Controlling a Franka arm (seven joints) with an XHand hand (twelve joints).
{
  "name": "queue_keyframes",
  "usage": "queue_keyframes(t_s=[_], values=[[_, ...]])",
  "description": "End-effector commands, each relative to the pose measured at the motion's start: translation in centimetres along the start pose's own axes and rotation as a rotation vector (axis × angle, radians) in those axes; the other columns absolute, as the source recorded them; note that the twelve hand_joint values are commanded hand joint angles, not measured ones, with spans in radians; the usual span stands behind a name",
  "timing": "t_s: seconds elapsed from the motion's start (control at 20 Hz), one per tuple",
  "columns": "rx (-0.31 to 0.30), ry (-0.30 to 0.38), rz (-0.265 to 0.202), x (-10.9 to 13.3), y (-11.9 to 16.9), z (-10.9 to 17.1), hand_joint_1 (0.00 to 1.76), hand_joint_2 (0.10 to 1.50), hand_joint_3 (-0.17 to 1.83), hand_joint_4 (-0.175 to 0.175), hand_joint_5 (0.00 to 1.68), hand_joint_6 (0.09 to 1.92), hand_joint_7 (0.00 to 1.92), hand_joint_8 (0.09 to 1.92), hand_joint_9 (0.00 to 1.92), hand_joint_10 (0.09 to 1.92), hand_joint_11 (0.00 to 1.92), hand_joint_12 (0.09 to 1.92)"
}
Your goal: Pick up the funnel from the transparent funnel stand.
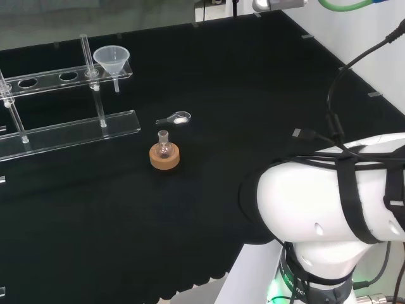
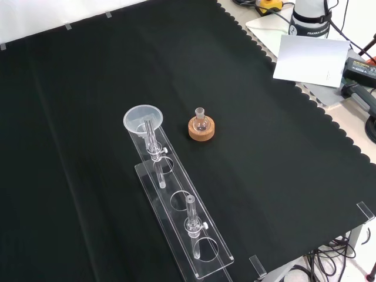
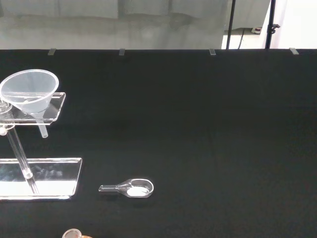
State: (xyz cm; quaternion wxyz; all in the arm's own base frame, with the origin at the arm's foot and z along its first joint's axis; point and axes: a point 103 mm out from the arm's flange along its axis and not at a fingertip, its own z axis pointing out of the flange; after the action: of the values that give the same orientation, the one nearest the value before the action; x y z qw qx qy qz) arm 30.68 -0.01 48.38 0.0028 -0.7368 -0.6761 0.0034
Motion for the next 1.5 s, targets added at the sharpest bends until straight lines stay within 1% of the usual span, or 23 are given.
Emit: queue_keyframes(t_s=[0.05, 0.2, 0.45, 0.7, 1.2, 1.3, 1.5], values=[[-0.008, -0.007, 0.001, -0.1, 0.0, 0.0, 0.08, 1.08, 0.41, 0.037, 0.16, 0.09, 0.03, 0.38, 0.20, 0.58, 0.11, 1.34], [-0.007, -0.009, 0.004, 0.0, 0.0, -0.1, 0.01, 1.13, 0.43, 0.047, 0.13, 0.09, 0.00, 0.34, 0.15, 0.57, 0.05, 1.35], [-0.013, -0.011, 0.010, 0.0, 0.2, -0.1, 0.00, 1.14, 0.43, 0.047, 0.13, 0.09, 0.00, 0.33, 0.15, 0.58, 0.04, 1.35], [0.002, -0.014, 0.026, 0.2, 1.5, 0.0, 0.00, 1.14, 0.42, 0.046, 0.13, 0.09, 0.00, 0.34, 0.15, 0.59, 0.04, 1.35], [0.022, -0.030, 0.056, 2.4, 5.7, 1.1, 0.00, 1.14, 0.41, 0.044, 0.14, 0.09, 0.00, 0.35, 0.16, 0.61, 0.05, 1.36], [0.028, -0.033, 0.050, 3.1, 6.8, 1.5, 0.00, 1.13, 0.40, 0.042, 0.14, 0.09, 0.00, 0.35, 0.16, 0.61, 0.05, 1.36], [0.064, -0.036, 0.025, 5.0, 9.6, 2.8, 0.02, 1.11, 0.36, 0.039, 0.14, 0.09, 0.00, 0.39, 0.16, 0.63, 0.03, 1.38]])
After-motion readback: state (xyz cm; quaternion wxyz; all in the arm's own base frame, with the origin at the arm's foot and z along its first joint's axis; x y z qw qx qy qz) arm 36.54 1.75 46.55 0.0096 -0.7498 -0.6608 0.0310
